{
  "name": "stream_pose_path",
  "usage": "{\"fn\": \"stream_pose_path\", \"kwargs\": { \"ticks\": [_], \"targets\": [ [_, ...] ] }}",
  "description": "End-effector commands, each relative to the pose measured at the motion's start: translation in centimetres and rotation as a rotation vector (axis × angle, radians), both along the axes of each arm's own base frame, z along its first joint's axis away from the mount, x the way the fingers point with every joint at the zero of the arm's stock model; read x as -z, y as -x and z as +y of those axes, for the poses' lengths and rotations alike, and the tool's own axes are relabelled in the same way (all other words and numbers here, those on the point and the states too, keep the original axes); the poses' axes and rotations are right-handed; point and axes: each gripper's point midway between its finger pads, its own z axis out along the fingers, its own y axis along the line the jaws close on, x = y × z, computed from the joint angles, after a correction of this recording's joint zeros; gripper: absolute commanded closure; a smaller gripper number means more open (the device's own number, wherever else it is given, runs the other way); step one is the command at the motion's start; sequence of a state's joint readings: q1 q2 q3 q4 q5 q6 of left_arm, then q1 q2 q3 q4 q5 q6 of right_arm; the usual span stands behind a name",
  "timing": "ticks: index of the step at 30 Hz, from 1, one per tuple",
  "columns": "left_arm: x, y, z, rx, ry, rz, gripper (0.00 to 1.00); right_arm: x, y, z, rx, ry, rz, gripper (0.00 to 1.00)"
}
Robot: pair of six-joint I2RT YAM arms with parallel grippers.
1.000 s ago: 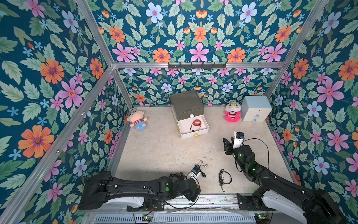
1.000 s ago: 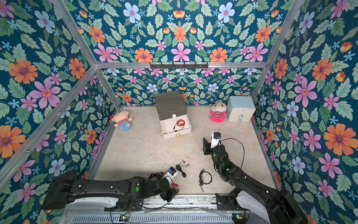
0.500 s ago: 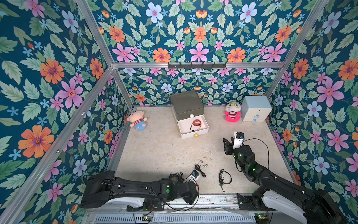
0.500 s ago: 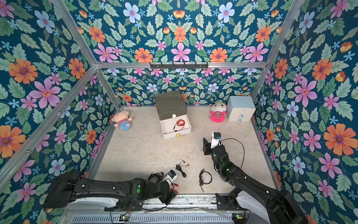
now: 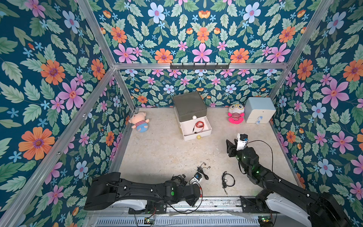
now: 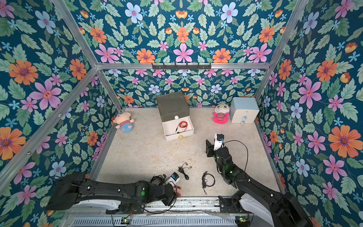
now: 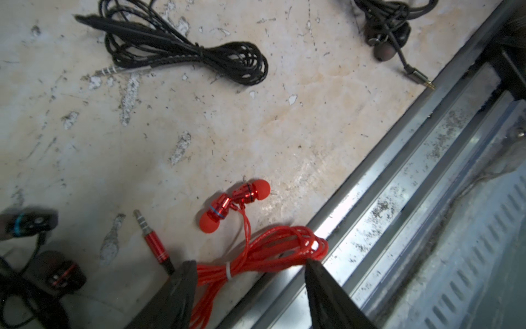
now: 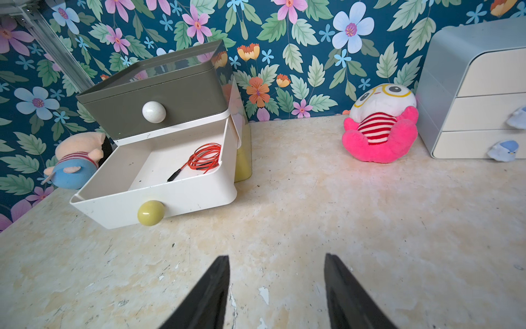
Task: Place the wired earphones into the drawer by color
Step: Pick up the wired earphones from the center of the board.
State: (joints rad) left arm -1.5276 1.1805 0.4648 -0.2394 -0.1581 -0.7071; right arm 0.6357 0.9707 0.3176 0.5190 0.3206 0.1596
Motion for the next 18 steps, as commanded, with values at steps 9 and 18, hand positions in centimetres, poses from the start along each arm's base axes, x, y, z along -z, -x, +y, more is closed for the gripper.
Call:
{"fn": "stream_pose_path", "kwargs": {
  "ticks": [9,18],
  "targets": [
    [0.53,0.06,-0.39,0.000,-0.012,0.007,0.49,-0.65,-0.07,0.02,0.002,-0.017,-0.023,0.42],
    [0.63,0.16,-0.53,-0.006,0.009,0.016,0.71,-0.65,-0.08,-0.02,0.003,-0.017,-0.023,0.42]
  ]
}}
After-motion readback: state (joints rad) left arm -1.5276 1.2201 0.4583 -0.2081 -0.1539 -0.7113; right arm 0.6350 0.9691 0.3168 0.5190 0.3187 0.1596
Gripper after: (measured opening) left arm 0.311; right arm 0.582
